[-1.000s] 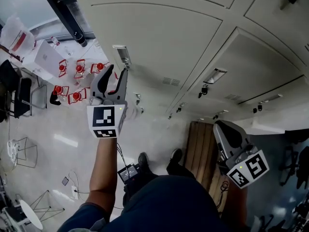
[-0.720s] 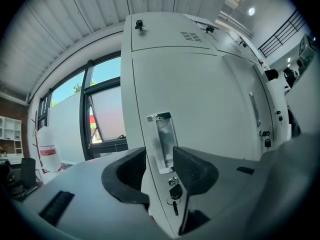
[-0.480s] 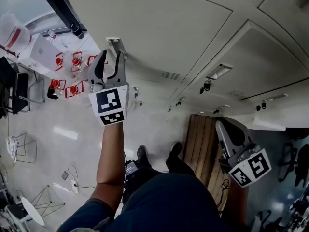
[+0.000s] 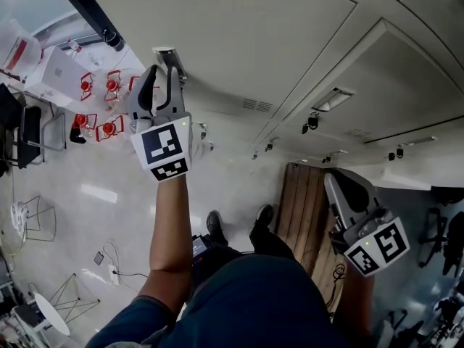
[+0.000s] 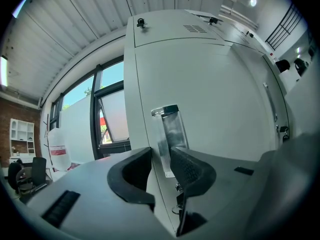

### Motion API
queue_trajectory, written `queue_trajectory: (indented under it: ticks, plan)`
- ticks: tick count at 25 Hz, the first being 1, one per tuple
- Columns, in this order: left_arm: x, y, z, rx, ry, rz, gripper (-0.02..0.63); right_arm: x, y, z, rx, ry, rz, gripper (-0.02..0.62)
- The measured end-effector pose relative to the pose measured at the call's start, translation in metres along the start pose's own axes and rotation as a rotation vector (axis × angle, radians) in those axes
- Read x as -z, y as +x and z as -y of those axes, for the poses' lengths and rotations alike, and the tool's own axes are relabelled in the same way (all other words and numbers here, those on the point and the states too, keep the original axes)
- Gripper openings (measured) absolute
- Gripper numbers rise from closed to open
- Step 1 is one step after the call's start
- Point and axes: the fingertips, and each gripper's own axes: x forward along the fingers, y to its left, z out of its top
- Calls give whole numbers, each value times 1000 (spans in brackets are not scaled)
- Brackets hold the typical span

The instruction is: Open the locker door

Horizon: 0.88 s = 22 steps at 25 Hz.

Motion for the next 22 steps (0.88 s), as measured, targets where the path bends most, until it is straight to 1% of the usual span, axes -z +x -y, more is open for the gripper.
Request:
queue_trajectory:
  ticks: [4, 12, 22]
  plan:
    - [0, -2, 0, 8, 0, -15, 130, -1, 2, -3, -4, 1, 4, 38]
    - [0, -21, 0, 18, -20, -11, 129, -3, 5, -16, -13, -4, 9, 38]
    - [0, -52, -1, 65, -17, -15, 126, -6, 11, -42, -40, -20, 25, 37]
